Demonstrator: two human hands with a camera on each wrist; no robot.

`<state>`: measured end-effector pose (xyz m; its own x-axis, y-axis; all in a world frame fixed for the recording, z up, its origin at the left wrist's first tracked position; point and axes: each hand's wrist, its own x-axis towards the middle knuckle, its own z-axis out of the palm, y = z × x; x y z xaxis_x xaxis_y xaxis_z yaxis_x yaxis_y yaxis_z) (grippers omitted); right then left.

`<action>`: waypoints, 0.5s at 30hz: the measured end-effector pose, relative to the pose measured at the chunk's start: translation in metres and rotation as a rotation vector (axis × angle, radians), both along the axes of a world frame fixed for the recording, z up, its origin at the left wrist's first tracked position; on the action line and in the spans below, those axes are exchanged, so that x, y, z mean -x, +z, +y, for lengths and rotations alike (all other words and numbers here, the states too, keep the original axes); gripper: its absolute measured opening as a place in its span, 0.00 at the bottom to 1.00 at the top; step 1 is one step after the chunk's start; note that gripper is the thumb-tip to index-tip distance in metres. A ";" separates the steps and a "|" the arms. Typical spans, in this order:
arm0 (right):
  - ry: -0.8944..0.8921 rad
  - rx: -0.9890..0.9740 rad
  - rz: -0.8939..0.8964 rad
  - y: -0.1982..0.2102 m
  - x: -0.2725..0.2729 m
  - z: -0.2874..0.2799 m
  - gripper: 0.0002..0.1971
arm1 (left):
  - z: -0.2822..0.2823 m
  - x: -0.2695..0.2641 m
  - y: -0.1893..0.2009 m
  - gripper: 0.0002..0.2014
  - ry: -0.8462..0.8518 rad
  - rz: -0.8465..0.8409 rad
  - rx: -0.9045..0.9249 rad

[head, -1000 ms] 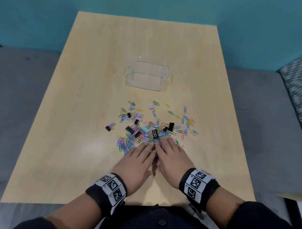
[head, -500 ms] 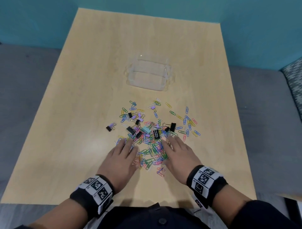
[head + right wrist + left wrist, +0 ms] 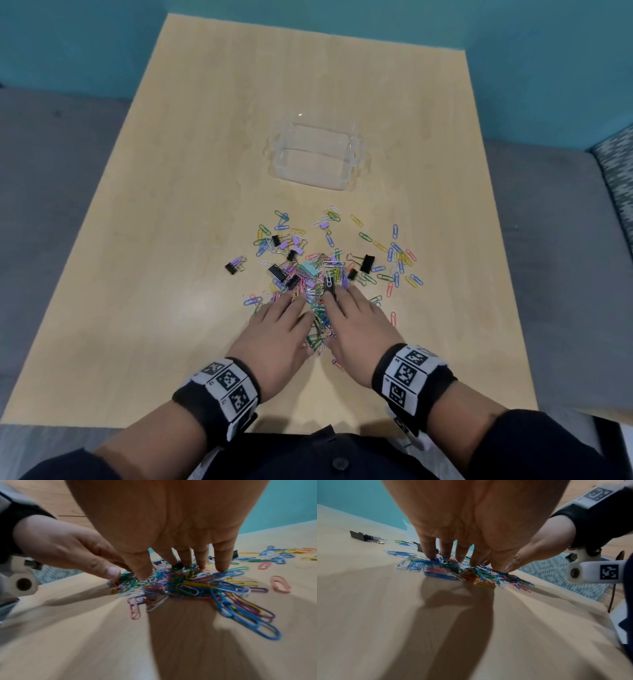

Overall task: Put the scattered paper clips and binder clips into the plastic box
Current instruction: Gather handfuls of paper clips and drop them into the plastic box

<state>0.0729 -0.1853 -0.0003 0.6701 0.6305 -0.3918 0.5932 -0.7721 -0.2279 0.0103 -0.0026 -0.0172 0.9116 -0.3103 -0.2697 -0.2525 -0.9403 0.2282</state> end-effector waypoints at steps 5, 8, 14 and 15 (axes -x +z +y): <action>-0.089 -0.048 -0.011 0.006 0.001 -0.017 0.30 | 0.005 0.010 0.002 0.28 0.010 -0.036 0.015; -0.240 0.038 0.000 0.009 0.004 -0.024 0.30 | 0.001 0.011 0.001 0.29 0.024 -0.021 -0.012; -0.148 0.027 0.041 0.007 0.020 -0.013 0.35 | -0.013 0.012 0.005 0.27 0.168 -0.015 -0.005; -0.181 0.025 0.031 0.007 0.020 -0.014 0.36 | -0.013 0.012 0.008 0.28 0.231 -0.018 0.000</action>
